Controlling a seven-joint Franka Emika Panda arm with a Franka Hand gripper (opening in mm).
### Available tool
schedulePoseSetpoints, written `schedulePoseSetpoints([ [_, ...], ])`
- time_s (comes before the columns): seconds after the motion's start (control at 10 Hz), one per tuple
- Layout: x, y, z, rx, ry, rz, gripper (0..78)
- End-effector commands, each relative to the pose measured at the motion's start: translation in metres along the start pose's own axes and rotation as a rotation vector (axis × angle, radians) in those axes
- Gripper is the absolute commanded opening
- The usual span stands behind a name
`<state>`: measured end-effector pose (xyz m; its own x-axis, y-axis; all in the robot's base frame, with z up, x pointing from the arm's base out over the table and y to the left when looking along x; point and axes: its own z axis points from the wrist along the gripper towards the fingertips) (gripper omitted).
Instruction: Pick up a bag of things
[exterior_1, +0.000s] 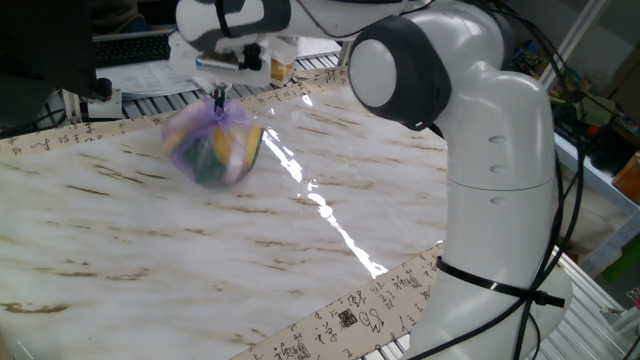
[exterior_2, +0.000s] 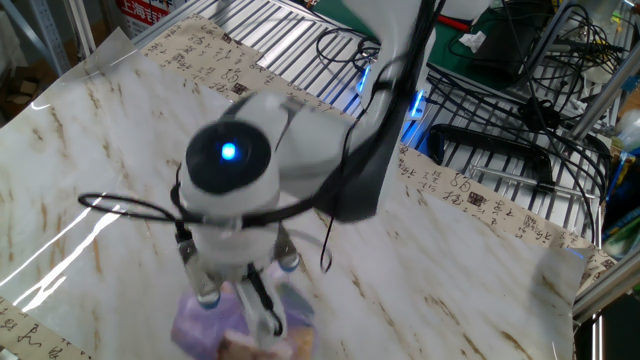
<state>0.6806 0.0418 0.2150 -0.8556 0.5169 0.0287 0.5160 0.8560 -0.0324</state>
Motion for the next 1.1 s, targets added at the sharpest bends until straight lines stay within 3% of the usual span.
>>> schedulePoseSetpoints([
  [0.1,0.023,-0.023,-0.036,0.007,0.013,-0.024,1.2],
  [0.5,0.042,-0.058,-0.054,0.004,0.010,-0.060,1.2],
  [1.1,0.064,-0.087,-0.041,-0.005,-0.014,-0.079,1.2],
])
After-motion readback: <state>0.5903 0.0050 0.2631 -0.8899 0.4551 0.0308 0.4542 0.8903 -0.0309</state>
